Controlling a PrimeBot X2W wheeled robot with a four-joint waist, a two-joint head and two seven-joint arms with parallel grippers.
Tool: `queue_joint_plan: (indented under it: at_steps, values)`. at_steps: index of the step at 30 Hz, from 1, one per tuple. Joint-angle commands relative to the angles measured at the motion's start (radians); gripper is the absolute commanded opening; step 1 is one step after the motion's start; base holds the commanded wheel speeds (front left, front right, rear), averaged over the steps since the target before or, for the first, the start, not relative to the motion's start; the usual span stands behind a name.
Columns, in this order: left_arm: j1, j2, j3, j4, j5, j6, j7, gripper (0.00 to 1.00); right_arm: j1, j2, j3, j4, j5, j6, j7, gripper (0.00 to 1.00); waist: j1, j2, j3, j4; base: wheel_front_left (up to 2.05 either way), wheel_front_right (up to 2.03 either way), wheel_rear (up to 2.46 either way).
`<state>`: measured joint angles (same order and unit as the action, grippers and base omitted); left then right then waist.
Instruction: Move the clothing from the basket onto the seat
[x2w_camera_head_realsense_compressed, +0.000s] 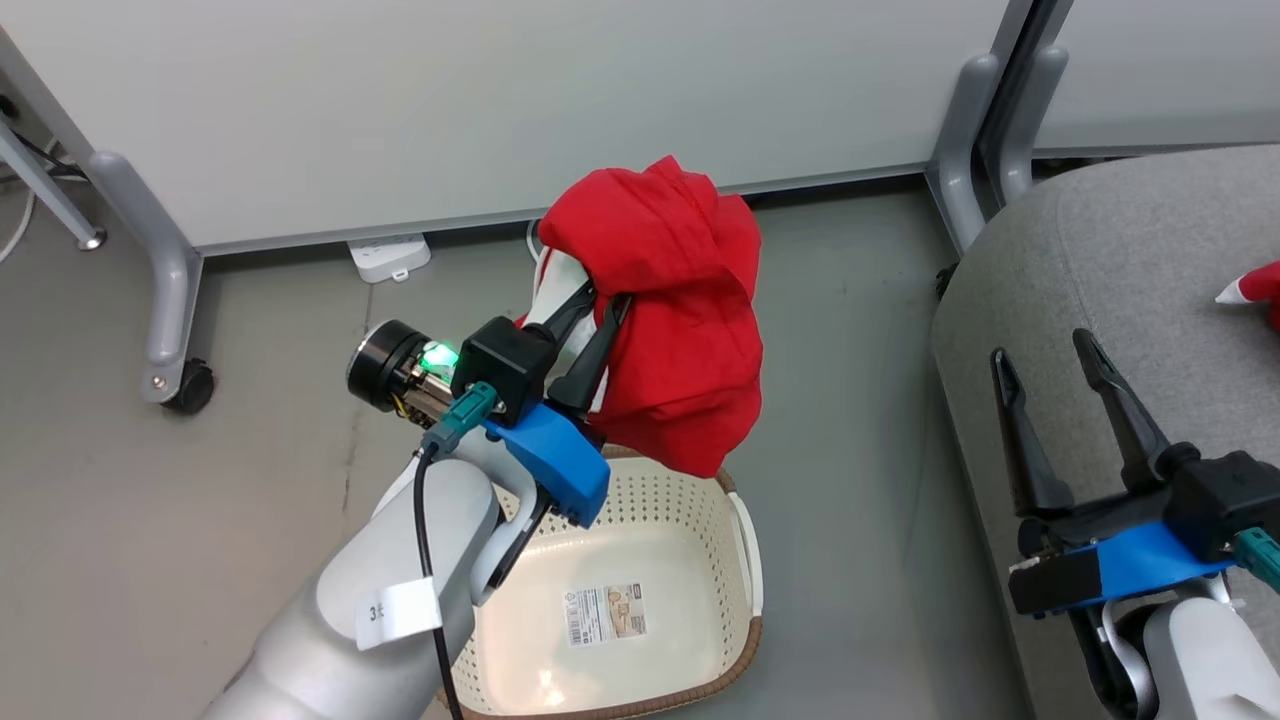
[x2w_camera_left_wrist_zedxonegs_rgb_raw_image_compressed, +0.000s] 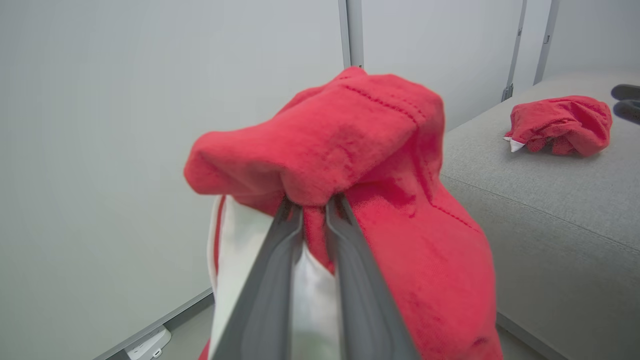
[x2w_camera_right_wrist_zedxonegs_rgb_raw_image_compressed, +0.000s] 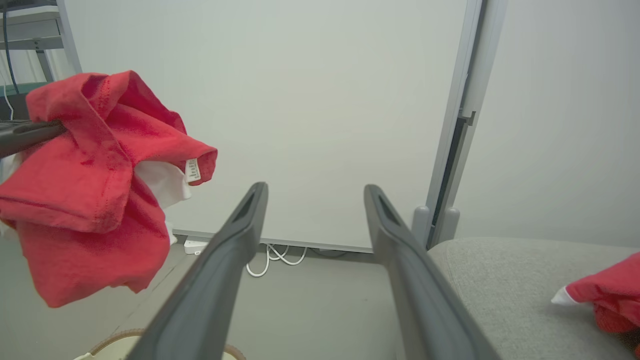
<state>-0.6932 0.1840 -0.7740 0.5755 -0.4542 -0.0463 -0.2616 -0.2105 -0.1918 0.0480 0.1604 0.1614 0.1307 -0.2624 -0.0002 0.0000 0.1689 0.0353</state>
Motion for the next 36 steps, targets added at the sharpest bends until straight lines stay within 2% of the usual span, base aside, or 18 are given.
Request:
queue_joint_plan:
  at_steps: [1,14,26,36]
  values:
    - [0.019,-0.001,0.013,-0.01,0.01,-0.001,-0.005,0.0,0.024,0.006,0.003,0.004,0.003,0.0,-0.004,1.0,0.0002,0.0,-0.028,0.001,0.0,0.0,0.0]
    - [0.112,-0.025,0.063,-0.042,0.042,-0.021,-0.005,0.0,0.086,0.029,0.012,0.023,0.013,0.0,-0.004,1.0,0.0002,0.0,-0.123,0.007,0.0,0.0,0.0]
    - [0.135,-0.036,0.09,-0.038,0.07,-0.036,-0.005,0.0,0.097,0.035,0.019,0.035,0.021,0.0,-0.004,1.0,0.0002,0.0,-0.137,0.016,0.0,0.0,0.0]
    - [0.136,-0.05,0.104,-0.033,0.089,-0.047,-0.005,0.0,0.087,0.034,0.121,0.044,0.06,0.0,-0.004,1.0,0.0002,0.0,-0.138,0.021,0.0,0.0,0.0]
